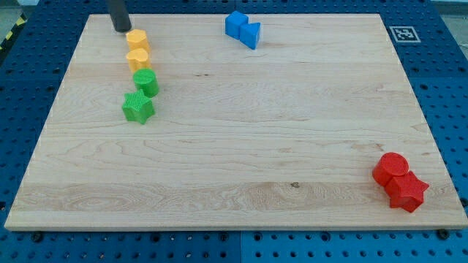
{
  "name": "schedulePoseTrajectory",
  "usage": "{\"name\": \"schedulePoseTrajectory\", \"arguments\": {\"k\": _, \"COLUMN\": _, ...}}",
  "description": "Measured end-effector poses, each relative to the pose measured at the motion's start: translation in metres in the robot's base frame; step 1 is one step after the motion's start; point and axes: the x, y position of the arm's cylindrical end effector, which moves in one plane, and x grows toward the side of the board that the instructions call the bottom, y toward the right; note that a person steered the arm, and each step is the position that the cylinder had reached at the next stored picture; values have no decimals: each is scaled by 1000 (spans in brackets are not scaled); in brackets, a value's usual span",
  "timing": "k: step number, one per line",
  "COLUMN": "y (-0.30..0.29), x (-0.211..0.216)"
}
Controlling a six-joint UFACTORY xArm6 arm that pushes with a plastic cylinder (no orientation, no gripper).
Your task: Push the yellow hexagon right a bit
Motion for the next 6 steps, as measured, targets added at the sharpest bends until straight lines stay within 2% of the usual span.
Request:
{"name": "schedulePoseTrajectory", "arguments": {"k": 2, "y": 0, "x": 1}}
{"name": "schedulePoseTrajectory", "arguments": {"k": 4, "y": 1, "x": 54}}
{"name": "schedulePoseTrajectory", "arguments": {"k": 6, "y": 35, "x": 54}}
